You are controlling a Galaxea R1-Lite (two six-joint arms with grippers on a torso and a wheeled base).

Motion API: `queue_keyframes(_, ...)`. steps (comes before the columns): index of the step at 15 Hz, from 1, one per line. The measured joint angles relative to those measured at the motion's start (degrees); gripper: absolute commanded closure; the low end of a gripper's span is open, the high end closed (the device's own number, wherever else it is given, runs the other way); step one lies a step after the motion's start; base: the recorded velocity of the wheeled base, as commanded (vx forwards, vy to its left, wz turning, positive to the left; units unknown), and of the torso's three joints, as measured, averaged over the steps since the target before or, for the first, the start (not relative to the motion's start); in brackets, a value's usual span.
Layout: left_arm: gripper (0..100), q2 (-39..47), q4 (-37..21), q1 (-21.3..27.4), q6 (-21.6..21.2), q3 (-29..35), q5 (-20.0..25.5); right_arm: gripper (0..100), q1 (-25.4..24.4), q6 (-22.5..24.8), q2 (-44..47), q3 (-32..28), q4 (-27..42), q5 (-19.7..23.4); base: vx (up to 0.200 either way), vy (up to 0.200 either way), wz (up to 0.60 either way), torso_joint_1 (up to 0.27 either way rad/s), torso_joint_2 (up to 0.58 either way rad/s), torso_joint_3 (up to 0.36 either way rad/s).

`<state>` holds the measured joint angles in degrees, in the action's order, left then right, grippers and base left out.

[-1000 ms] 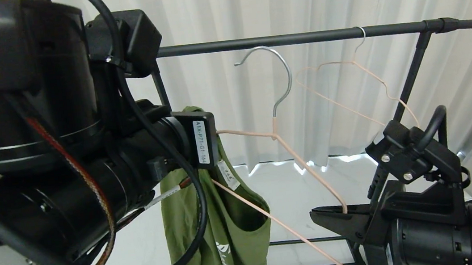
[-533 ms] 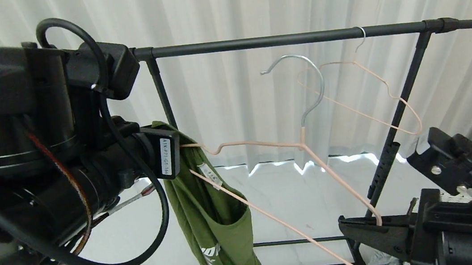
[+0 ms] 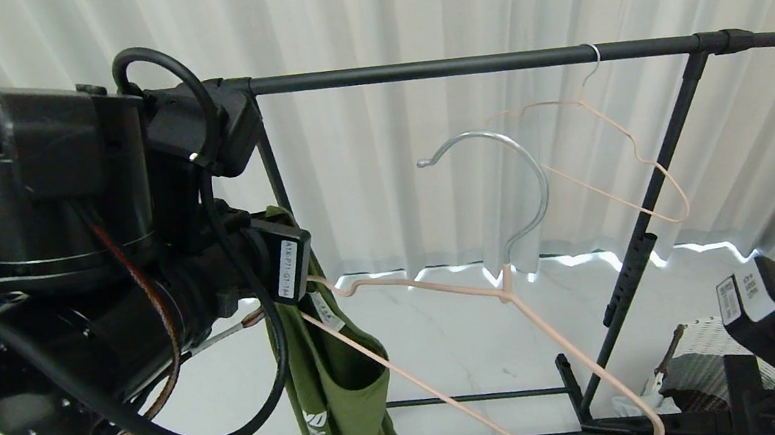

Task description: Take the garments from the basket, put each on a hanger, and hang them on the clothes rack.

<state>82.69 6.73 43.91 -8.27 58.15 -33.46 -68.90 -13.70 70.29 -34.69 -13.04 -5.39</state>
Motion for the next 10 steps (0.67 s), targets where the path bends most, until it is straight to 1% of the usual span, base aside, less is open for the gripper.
queue_keyframes(2, 100, -0.02, 0.00, 0.02, -0.35, -0.10, 0.89, 100, -0.12, 0.00, -0.21, 0.29, -0.15, -0.22, 0.000, 0.000, 0.00, 0.000, 0.00, 0.000)
queue_keyframes(6, 100, -0.17, 0.02, 0.95, -0.27, -0.16, 1.56, 100, 2.21, 0.00, -0.34, 0.33, -0.89, -0.44, 0.000, 0.000, 0.00, 0.000, 0.00, 0.000)
queue_keyframes(8, 100, -0.66, 0.02, 1.87, -0.35, -0.46, 3.30, 100, 2.86, -0.01, -0.43, 0.18, -2.36, -0.02, 0.000, 0.000, 0.00, 0.000, 0.00, 0.000)
queue_keyframes(10, 100, -1.02, 0.02, 3.46, -0.27, -0.60, 3.94, 100, 3.02, -0.01, -0.15, 0.07, -2.69, 0.06, 0.000, 0.000, 0.00, 0.000, 0.00, 0.000)
